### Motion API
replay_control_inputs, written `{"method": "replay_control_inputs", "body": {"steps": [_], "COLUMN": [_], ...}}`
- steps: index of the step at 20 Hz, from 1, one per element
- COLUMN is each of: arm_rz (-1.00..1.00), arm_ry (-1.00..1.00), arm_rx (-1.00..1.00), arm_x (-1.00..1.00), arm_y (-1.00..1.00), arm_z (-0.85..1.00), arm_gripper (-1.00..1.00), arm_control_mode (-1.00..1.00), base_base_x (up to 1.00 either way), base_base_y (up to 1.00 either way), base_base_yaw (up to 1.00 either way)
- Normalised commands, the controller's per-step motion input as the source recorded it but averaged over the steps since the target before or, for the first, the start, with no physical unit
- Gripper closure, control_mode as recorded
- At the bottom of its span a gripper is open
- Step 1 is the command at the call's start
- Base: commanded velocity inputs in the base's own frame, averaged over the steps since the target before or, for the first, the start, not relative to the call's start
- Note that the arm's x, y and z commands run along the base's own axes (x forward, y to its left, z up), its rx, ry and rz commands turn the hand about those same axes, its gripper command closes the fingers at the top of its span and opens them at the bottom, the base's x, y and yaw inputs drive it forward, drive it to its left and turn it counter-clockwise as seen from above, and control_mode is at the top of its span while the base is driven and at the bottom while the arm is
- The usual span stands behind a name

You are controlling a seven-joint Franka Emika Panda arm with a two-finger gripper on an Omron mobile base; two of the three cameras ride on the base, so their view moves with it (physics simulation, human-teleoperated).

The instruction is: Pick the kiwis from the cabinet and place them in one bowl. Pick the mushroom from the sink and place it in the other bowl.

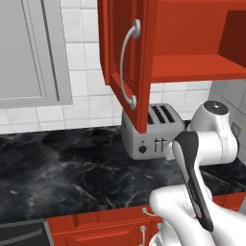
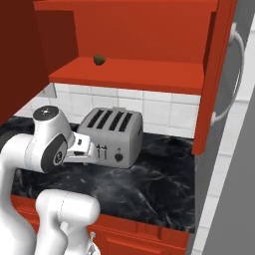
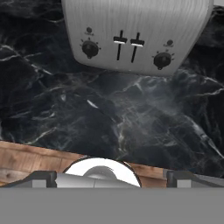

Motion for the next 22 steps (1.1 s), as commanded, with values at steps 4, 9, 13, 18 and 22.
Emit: {"method": "replay_control_inputs", "body": {"steps": [4, 9, 13, 18, 22], "arm_rz": [0.00, 0.00, 0.00, 0.00, 0.00], "arm_ry": [0.00, 0.00, 0.00, 0.00, 0.00], "arm_rx": [0.00, 0.00, 0.00, 0.00, 0.00], "arm_x": [0.00, 0.00, 0.00, 0.00, 0.00], "arm_y": [0.00, 0.00, 0.00, 0.00, 0.00], "arm_z": [0.00, 0.00, 0.00, 0.00, 0.00], "arm_gripper": [-1.00, -1.00, -1.00, -1.00, -1.00], "arm_control_mode": [1.00, 1.00, 1.00, 1.00, 1.00], "base_base_x": [0.37, 0.41, 0.38, 0.17, 0.06], "base_base_y": [-0.53, -0.59, -0.79, -0.82, -0.78], "base_base_yaw": [-0.02, -0.04, -0.04, -0.06, -0.06]}}
